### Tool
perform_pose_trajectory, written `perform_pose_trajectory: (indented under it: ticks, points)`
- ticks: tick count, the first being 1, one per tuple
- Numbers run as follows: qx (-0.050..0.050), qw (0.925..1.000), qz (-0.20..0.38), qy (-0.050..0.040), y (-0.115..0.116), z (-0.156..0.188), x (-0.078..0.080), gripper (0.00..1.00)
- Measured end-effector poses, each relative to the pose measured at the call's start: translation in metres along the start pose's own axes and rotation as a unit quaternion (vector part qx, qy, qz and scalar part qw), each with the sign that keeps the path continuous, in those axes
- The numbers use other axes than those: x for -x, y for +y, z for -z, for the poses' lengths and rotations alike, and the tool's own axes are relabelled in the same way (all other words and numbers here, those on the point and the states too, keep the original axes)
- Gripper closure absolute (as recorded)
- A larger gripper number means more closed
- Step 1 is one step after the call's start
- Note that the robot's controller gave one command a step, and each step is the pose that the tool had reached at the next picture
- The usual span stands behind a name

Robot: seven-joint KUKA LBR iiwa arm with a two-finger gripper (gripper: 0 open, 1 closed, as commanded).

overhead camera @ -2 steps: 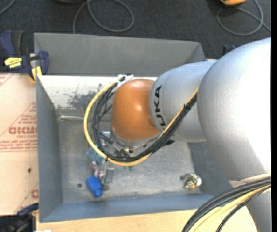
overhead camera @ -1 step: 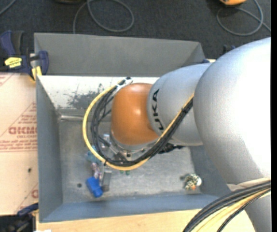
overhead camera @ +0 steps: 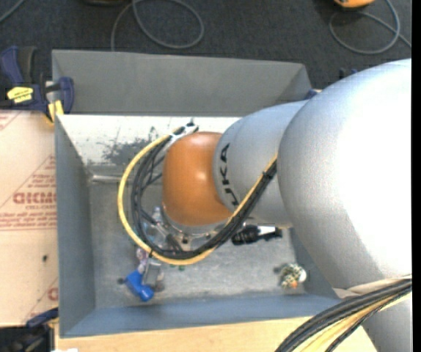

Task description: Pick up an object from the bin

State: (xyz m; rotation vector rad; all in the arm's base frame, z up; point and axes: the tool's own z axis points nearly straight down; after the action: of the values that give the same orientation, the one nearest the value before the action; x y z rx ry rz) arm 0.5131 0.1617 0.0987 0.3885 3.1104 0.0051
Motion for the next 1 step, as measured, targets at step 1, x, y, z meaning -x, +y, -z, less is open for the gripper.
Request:
perform_pose_trajectory:
  ticks: [1]
  points:
    - [0.000,0.9934,0.114,-0.0010,-0.0033,-0.0057,-0.0115,0.00]
